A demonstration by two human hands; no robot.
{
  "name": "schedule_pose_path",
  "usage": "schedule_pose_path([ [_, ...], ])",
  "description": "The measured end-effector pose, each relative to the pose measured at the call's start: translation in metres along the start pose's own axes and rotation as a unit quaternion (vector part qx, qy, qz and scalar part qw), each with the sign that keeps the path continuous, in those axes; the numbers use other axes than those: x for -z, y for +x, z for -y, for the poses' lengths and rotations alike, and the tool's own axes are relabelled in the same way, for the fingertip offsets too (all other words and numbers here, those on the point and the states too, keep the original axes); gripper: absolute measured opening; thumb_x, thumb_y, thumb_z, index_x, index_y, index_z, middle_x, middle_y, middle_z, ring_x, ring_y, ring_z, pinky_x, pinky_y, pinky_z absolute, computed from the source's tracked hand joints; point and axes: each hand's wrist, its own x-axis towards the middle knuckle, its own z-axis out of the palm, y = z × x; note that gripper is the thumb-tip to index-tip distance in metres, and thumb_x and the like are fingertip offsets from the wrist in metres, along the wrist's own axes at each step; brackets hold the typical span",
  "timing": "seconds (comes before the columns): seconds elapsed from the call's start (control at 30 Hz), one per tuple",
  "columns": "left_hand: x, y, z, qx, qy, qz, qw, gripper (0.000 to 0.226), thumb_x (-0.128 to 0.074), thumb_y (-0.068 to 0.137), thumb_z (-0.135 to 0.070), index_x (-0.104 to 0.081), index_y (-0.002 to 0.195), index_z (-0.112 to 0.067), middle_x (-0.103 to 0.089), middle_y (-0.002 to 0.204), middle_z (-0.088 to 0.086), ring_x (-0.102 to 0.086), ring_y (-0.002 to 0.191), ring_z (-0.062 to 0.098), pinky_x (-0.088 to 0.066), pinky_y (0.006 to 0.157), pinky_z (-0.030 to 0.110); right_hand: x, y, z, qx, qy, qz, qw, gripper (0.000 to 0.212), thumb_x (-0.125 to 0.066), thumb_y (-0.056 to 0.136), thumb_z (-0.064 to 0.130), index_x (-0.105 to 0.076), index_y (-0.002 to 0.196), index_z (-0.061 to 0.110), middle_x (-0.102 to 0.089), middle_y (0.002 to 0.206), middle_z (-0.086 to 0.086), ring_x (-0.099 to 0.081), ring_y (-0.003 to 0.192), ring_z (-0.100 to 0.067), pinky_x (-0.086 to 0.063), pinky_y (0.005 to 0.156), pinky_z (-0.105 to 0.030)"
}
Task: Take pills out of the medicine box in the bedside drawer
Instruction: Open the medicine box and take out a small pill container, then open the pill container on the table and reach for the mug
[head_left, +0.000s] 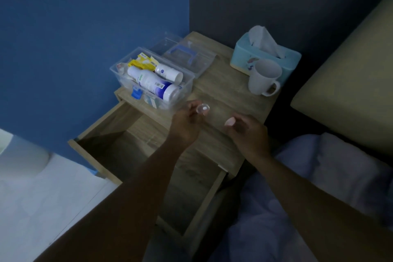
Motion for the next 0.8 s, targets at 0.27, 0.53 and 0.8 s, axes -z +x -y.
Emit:
schedule_pose_path([
  [0.27, -0.020, 0.024, 0.031, -0.076, 0.191, 0.048, 0.977, 0.035, -0.044, 0.099, -0.038, -0.048, 0.130, -0.024, -0.057, 0.129, 0.000, -0.053, 0.120, 0.016, -0.041, 0.105, 0.040, -0.005, -0.003, -0.025, 0.070, -0.066, -0.006, 0.995, 0.037, -0.075, 0.086, 0.022, -0.068, 0.122, 0.015, -0.067, 0.126, -0.001, -0.058, 0.120, -0.010, -0.042, 0.104, -0.019],
  [0.53, -0.037, 0.024, 0.047, -0.143, 0.332, -0.002, 0.932, 0.045, -0.038, 0.099, -0.042, -0.045, 0.139, -0.022, -0.042, 0.152, 0.003, -0.019, 0.149, 0.020, -0.006, 0.122, 0.037, -0.002, -0.001, -0.033, 0.094, -0.078, -0.011, 0.993, 0.037, -0.077, 0.084, 0.027, -0.069, 0.117, 0.015, -0.067, 0.121, 0.001, -0.059, 0.115, -0.011, -0.038, 0.101, -0.011],
  [0.8, -0.047, 0.030, 0.048, -0.135, 0.398, -0.026, 0.907, 0.055, -0.030, 0.096, -0.054, -0.037, 0.143, -0.027, -0.038, 0.154, 0.009, -0.018, 0.149, 0.022, -0.009, 0.122, 0.041, -0.002, 0.000, -0.039, 0.122, -0.074, -0.020, 0.990, 0.034, -0.072, 0.087, 0.021, -0.064, 0.119, 0.013, -0.063, 0.121, -0.001, -0.056, 0.116, -0.011, -0.034, 0.102, -0.006],
])
